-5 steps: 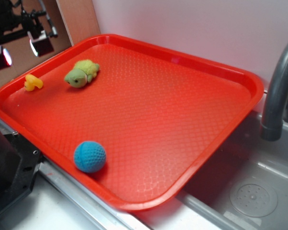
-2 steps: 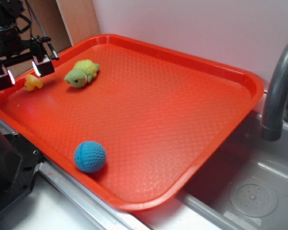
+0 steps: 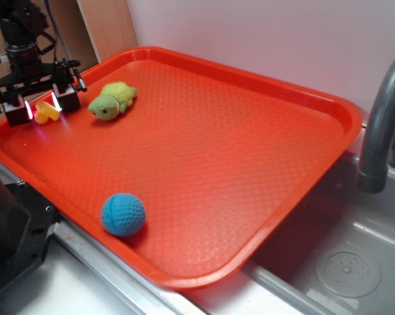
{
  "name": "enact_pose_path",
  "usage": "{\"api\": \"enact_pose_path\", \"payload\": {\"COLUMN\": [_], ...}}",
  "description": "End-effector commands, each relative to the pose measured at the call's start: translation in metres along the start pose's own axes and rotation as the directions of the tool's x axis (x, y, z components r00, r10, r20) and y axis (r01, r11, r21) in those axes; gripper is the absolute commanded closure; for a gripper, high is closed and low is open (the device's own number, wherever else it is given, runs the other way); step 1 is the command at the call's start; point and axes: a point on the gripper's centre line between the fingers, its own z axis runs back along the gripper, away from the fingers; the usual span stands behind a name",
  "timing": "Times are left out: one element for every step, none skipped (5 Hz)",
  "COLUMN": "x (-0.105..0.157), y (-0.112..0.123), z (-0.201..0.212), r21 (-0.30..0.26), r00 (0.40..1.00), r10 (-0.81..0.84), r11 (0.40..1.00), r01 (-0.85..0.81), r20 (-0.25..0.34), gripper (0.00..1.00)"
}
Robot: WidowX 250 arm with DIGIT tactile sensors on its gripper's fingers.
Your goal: Grab the yellow duck.
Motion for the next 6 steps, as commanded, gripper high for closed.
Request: {"api": "enact_pose_path", "payload": {"x": [-0.008,-0.012,-0.027,-0.056,-0.094,-0.104], "y": [0.012,0.011,0.011,0.003,-0.007,-0.01], "z": [0.025,0.068,0.122,0.154,0.184,0.194], "r21": [-0.023,-0.102,-0.207,-0.29,-0.263,-0.286], "r00": [0.996,0.975,0.913,0.821,0.686,0.544], "r10": [-0.09,-0.222,-0.407,-0.569,-0.725,-0.836], "r11": [0.996,0.97,0.892,0.78,0.652,0.505], "r01": [0.09,0.223,0.401,0.554,0.711,0.814], "r20": [-0.002,0.017,0.014,0.038,0.055,0.072], "gripper": [1.0,1.0,1.0,1.0,1.0,1.0]}}
